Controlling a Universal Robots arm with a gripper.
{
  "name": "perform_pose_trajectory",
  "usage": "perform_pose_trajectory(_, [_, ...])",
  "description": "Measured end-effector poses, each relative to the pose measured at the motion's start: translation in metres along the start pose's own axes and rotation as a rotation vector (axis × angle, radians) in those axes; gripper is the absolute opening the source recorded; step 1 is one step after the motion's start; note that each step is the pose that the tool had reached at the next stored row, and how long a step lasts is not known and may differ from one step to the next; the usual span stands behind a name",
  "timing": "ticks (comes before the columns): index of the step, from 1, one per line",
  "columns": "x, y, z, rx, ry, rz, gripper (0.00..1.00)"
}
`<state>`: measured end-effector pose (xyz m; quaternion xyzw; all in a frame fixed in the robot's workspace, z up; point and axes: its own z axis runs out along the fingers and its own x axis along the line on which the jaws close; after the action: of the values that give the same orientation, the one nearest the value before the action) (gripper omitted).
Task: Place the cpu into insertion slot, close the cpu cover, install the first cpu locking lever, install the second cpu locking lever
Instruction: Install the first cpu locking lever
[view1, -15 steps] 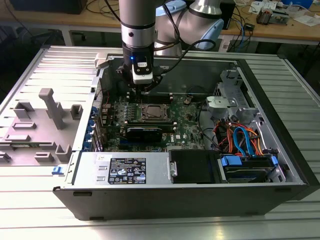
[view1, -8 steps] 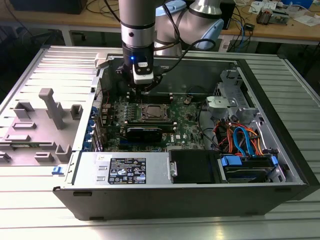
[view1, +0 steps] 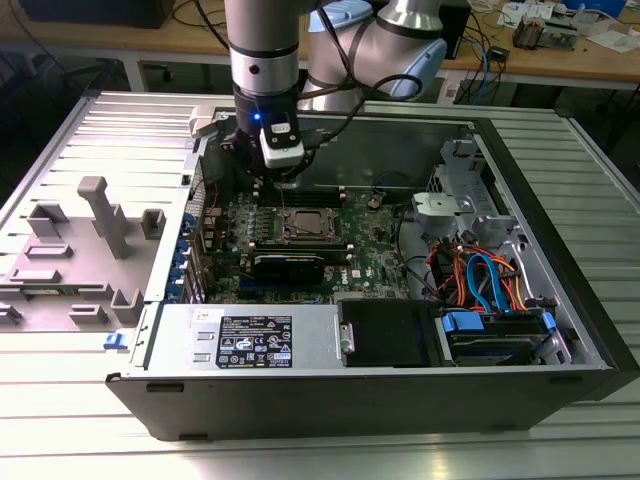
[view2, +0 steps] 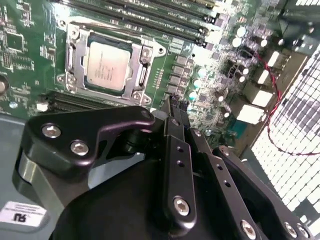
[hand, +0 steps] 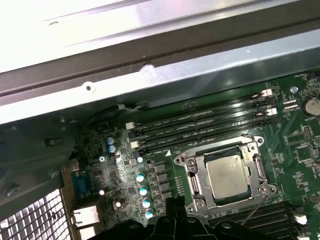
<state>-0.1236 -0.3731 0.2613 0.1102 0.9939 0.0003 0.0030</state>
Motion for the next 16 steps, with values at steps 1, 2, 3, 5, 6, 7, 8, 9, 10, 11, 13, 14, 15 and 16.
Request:
perform_pose_trajectory(1, [0.0, 0.0, 0.0001, -0.0002, 0.0, -0.036, 0.11])
perform_pose_trajectory(2, [0.0001, -0.0001, 0.0001, -0.0004, 0.0001, -0.061, 0.11])
perform_pose_trajectory(3, [0.0001, -0.0001, 0.0001, -0.0005, 0.0001, -0.079, 0.11])
perform_pose_trajectory(5, [0.0001, -0.0001, 0.0002, -0.0005, 0.0003, -0.121, 0.11])
perform_pose_trajectory(6, [0.0001, -0.0001, 0.0003, -0.0007, 0.0002, -0.145, 0.11])
perform_pose_trajectory(7, [0.0001, -0.0001, 0.0005, -0.0009, 0.0003, -0.164, 0.11])
perform_pose_trajectory(8, [0.0001, -0.0001, 0.0008, -0.0011, 0.0002, -0.189, 0.11])
perform_pose_trajectory(9, [0.0, 0.0, 0.0009, -0.0012, 0.0002, -0.206, 0.11])
perform_pose_trajectory(10, [0.0001, 0.0004, 0.0011, -0.0015, 0.0002, -0.228, 0.11])
perform_pose_trajectory(11, [0.0002, 0.0007, 0.0011, -0.0014, 0.0003, -0.24, 0.11])
perform_pose_trajectory(13, [0.0007, 0.0026, 0.0012, -0.0016, 0.0003, -0.26, 0.11])
perform_pose_trajectory(14, [0.0011, 0.0047, 0.0012, -0.0016, 0.0003, -0.269, 0.11])
perform_pose_trajectory(15, [0.0015, 0.0065, 0.0012, -0.0015, 0.0003, -0.274, 0.11])
perform_pose_trajectory(16, [0.002, 0.0089, 0.0012, -0.0016, 0.0003, -0.279, 0.11])
